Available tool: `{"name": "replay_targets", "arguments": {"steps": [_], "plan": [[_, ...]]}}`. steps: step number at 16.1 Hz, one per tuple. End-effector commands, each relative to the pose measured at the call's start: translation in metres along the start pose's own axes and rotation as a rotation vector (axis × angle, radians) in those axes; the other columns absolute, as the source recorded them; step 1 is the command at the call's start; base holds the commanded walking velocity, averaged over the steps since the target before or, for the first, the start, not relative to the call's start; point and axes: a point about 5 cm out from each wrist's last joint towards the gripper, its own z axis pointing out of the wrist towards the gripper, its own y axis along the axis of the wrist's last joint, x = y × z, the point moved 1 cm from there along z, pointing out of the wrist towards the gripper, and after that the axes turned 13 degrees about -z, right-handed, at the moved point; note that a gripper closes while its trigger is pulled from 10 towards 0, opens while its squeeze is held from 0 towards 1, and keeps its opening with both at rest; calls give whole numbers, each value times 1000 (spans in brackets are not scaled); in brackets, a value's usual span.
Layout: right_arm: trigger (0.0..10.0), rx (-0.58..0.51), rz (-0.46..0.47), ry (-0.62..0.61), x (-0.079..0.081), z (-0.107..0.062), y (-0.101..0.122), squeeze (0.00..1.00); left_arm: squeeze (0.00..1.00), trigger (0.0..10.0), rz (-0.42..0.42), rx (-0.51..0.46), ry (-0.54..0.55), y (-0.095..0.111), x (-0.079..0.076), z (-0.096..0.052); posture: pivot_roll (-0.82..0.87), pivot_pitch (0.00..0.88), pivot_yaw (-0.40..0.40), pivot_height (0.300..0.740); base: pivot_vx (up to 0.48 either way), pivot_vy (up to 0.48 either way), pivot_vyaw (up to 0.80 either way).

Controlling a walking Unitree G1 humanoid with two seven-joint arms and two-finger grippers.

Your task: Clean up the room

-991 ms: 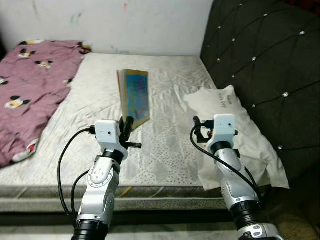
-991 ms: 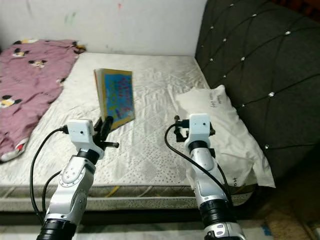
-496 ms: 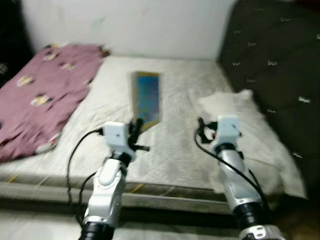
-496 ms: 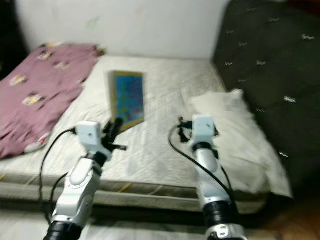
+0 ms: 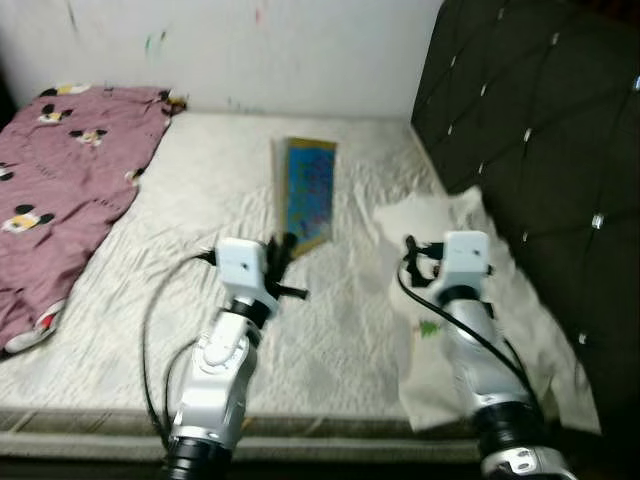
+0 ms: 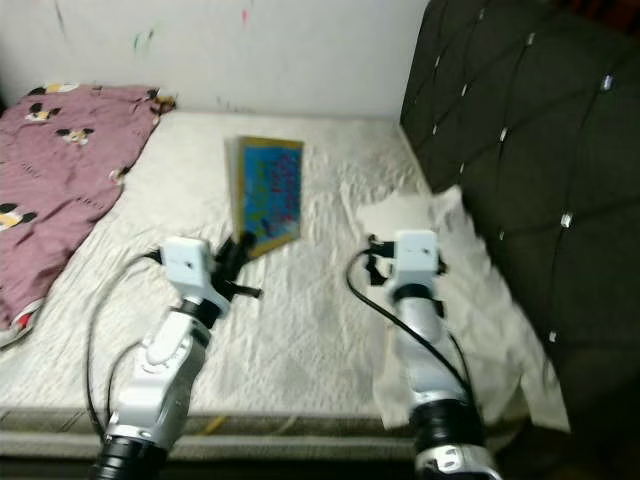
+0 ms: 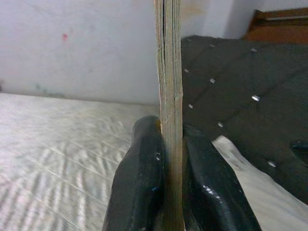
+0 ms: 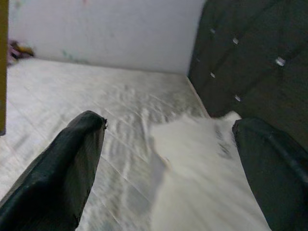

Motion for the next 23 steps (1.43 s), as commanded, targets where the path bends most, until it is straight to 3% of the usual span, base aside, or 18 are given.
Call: {"name": "replay_targets", "arguments": {"steps": [1, 6, 9, 12, 16, 18, 20, 21, 23], "plan": [[10000, -19, 11, 8, 5, 1, 6, 0, 0, 10000, 23, -36, 26, 10, 5, 1, -88, 0, -25, 740, 0, 0, 0], [10000, -18, 12, 7, 5, 1, 6, 0, 0, 10000, 39, -30, 93, 9, 12, 1, -85, 0, -25, 740, 0, 0, 0], [10000, -32, 27, -27, -5, 1, 10, 0, 0, 10000, 78, -25, 170, 9, 25, -4, -78, 0, -26, 740, 0, 0, 0], [10000, -42, 24, -57, -18, -3, 12, 0, 0, 10000, -25, 35, 24, 6, 13, -9, -73, 0, -30, 740, 0, 0, 0], [10000, -4, 7, -37, -29, -18, -1, 0, 0, 10000, -15, 24, 107, 13, 19, -19, -62, 28, -65, 740, 0, 0, 0], [10000, -4, 30, -21, -32, -22, -1, 0, 0, 10000, 51, 70, 253, 11, 29, -33, -52, 40, -61, 740, 0, 0, 0], [10000, 14, 57, -19, -25, -28, -6, 0, 0, 10000, 6, 67, 119, 9, 31, -50, -51, 34, -64, 740, 0, 0, 0], [10000, 10, 104, 26, -8, -30, -1, 0, 0, 10000, -14, 60, 220, 8, 45, -58, -52, 37, -68, 740, 0, 0, 0], [10000, -7, 111, 75, 2, -36, 5, 0, 0, 10000, -51, 64, 234, 9, 41, -63, -41, 61, -76, 740, 0, 0, 0]]}}
